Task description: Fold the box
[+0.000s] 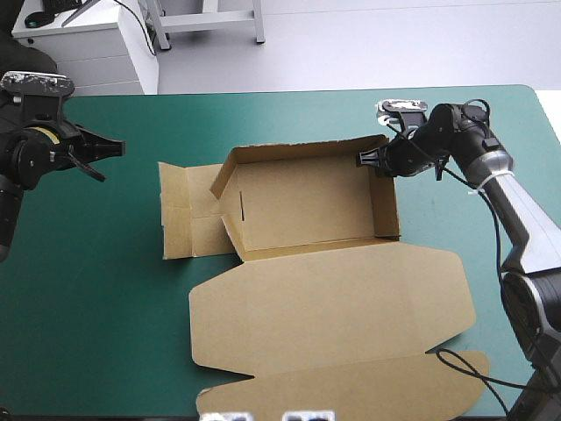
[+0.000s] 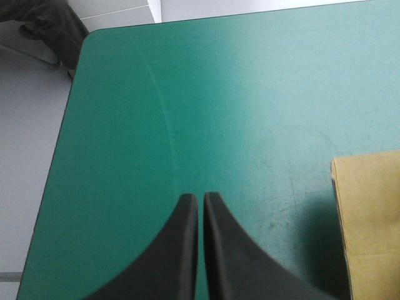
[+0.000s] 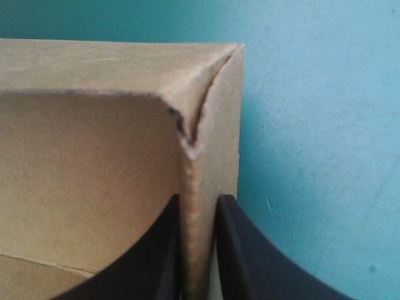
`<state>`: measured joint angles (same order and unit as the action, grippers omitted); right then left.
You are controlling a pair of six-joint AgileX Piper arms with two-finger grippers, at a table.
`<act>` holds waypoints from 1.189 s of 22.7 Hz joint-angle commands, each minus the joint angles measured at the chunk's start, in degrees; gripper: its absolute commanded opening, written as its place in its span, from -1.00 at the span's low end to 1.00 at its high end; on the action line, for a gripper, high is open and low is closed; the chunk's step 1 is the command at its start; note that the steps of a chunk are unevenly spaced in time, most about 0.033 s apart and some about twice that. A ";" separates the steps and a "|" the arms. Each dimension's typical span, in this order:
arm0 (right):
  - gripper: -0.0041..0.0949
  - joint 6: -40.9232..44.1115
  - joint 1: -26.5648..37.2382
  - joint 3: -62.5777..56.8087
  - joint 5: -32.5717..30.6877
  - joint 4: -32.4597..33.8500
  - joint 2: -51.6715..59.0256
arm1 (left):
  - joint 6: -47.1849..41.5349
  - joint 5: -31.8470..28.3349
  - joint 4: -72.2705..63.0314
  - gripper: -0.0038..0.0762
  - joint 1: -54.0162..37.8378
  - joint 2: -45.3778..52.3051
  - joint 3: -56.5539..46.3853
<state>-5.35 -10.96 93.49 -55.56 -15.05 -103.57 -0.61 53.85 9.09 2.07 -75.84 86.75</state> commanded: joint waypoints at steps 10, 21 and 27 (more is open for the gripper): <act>-0.10 -0.55 -0.07 15.05 -5.33 4.79 1.56 | 1.16 -1.15 0.27 -0.87 0.05 1.24 1.45; -0.13 1.11 -0.07 21.88 -15.95 7.31 0.42 | 1.16 -0.61 0.27 -0.87 0.05 1.11 1.45; -0.13 1.33 -0.07 18.15 -15.95 6.20 -5.31 | 1.16 -1.01 0.27 -0.92 0.05 0.96 1.45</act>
<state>-3.80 -11.02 110.74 -71.53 -8.24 -109.88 0.73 56.22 9.14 2.07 -76.22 86.64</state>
